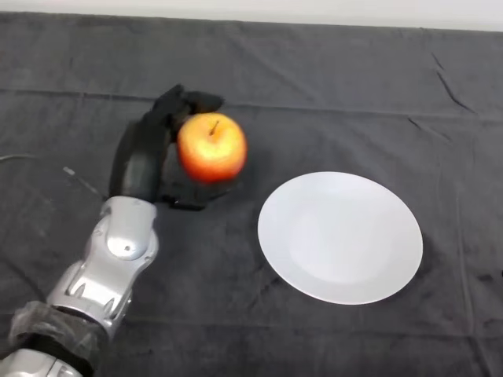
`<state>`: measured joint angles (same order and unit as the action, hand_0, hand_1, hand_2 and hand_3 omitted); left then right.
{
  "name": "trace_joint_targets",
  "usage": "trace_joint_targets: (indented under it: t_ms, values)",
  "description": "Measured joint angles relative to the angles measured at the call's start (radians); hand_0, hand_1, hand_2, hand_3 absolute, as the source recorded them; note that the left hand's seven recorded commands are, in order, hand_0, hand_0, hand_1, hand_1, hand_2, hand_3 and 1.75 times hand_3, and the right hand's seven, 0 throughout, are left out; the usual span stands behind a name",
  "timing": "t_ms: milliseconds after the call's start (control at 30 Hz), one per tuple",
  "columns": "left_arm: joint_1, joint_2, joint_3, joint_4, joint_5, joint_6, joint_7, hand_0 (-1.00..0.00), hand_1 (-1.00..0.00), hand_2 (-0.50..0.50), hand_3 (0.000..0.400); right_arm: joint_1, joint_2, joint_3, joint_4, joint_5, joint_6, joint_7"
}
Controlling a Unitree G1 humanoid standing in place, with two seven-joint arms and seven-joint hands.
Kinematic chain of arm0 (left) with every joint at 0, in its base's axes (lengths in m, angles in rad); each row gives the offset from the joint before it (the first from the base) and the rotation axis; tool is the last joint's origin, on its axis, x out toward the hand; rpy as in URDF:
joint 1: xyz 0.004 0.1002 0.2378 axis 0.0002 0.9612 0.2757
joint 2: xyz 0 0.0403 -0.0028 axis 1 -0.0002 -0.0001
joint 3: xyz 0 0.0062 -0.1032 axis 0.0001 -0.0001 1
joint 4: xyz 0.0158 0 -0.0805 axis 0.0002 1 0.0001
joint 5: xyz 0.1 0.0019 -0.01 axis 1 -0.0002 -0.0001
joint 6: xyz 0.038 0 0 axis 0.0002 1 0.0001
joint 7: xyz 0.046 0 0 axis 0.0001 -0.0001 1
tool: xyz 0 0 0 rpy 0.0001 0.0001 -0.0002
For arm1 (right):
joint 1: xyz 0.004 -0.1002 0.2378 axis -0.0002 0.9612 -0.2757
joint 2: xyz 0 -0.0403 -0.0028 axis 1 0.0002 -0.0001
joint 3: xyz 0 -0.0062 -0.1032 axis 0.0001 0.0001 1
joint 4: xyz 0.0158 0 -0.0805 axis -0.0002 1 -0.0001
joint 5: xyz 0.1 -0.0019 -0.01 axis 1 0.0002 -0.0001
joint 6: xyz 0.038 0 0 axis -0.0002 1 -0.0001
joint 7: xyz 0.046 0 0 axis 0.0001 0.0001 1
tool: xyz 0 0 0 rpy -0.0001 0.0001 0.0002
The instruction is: Move the apple to the plate
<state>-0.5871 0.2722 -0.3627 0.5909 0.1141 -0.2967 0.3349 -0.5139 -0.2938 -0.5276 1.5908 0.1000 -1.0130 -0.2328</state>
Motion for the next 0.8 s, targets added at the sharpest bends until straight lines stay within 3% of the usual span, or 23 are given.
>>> trace_joint_targets:
  t_ms: [300, 533, 800]
  values:
    - [-0.027, -0.04, -0.071, 0.002, 0.005, 0.001, 0.002, -1.0, -1.0, 0.0, 0.4, -0.001, -0.001, 0.0006, -0.002, 0.0017, 0.0, -0.0002]
    - [-0.071, -0.079, -0.169, 0.002, 0.001, 0.001, 0.037, -1.0, -1.0, 0.0, 0.4, -0.005, -0.003, 0.0016, -0.006, 0.0022, -0.003, -0.0001]
    - [-0.112, -0.111, -0.298, 0.023, -0.044, -0.004, 0.055, -1.0, -1.0, 0.0, 0.4, -0.007, -0.004, 0.0016, -0.009, 0.0027, -0.009, -0.0002]
